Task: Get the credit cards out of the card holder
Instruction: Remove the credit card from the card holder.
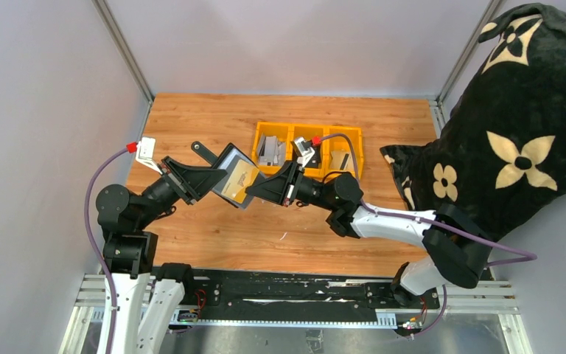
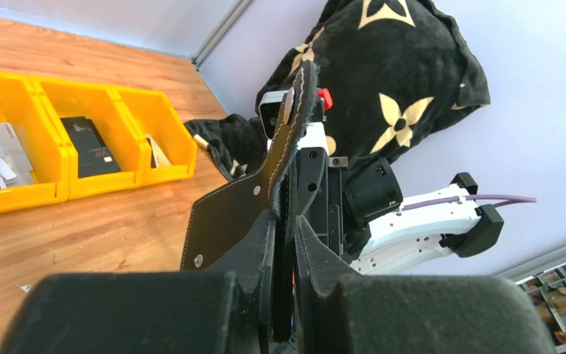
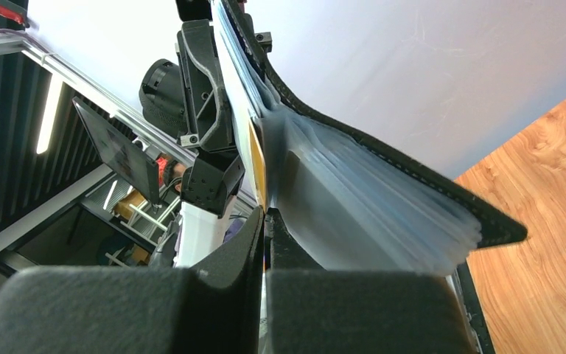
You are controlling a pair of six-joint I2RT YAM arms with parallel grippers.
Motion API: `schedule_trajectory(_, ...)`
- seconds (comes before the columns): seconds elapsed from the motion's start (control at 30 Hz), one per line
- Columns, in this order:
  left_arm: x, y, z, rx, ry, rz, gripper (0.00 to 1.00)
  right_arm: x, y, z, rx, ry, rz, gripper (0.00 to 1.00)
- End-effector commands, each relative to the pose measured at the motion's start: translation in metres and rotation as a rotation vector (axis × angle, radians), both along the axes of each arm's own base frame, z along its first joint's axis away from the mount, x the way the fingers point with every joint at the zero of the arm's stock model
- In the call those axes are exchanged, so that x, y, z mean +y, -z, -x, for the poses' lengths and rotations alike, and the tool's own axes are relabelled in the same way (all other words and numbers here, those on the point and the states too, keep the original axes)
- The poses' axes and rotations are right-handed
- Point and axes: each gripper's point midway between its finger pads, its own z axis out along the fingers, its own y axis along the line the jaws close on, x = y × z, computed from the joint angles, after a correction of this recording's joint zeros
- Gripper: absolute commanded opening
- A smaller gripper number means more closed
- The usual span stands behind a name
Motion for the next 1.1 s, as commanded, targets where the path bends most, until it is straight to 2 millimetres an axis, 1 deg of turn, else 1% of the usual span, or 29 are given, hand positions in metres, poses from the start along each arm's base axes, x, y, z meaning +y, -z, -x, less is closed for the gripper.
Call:
schedule_trajectory(0.0, 0.002, -0.023, 0.007, -0.076, -0.013, 0.019, 0.00, 0.001, -0.015, 0.006, -0.027, -0.013, -0.055, 0.04)
schedule_trajectory(0.07, 0.002, -0.022, 0.006, -0.068, -0.013, 0.023, 0.00, 0.002, -0.024, 0.008, -0.037, -0.024, -0.075, 0.12)
schedule_trajectory(0.13, 0.002, -0.022, 0.005, -0.064, -0.012, 0.028, 0.00, 0.004, -0.032, 0.009, -0.046, -0.038, -0.095, 0.16)
schedule_trajectory(0.23, 0.001, -0.023, 0.005, -0.061, -0.008, 0.035, 0.00, 0.007, -0.039, 0.010, -0.048, -0.053, -0.112, 0.18)
schedule_trajectory(0.3, 0.001, -0.025, 0.005, -0.065, -0.006, 0.037, 0.00, 0.008, -0.040, 0.010, -0.048, -0.056, -0.115, 0.19)
schedule_trajectory(0.4, 0.000, -0.026, 0.007, -0.069, 0.000, 0.035, 0.00, 0.010, -0.038, 0.010, -0.043, -0.059, -0.112, 0.25)
schedule_trajectory(0.5, 0.000, -0.027, 0.008, -0.070, 0.003, 0.036, 0.00, 0.011, -0.037, 0.008, -0.034, -0.059, -0.111, 0.29)
schedule_trajectory(0.67, 0.000, -0.030, 0.010, -0.076, 0.010, 0.043, 0.00, 0.017, -0.036, 0.002, -0.012, -0.049, -0.103, 0.30)
schedule_trajectory(0.7, 0.000, -0.031, 0.010, -0.076, 0.010, 0.045, 0.00, 0.018, -0.036, 0.000, -0.008, -0.047, -0.106, 0.28)
schedule_trajectory(0.73, -0.001, -0.032, 0.011, -0.078, 0.011, 0.045, 0.00, 0.019, -0.037, -0.001, -0.002, -0.045, -0.112, 0.25)
schedule_trajectory(0.83, 0.000, -0.033, 0.011, -0.084, 0.009, 0.037, 0.00, 0.019, -0.041, -0.001, 0.000, -0.055, -0.144, 0.10)
schedule_trajectory(0.9, 0.000, -0.034, 0.011, -0.088, 0.004, 0.035, 0.00, 0.018, -0.040, 0.000, 0.002, -0.059, -0.149, 0.00)
schedule_trajectory(1.07, 0.001, -0.038, 0.010, -0.097, -0.005, 0.038, 0.00, 0.009, -0.034, 0.004, -0.004, -0.050, -0.150, 0.00)
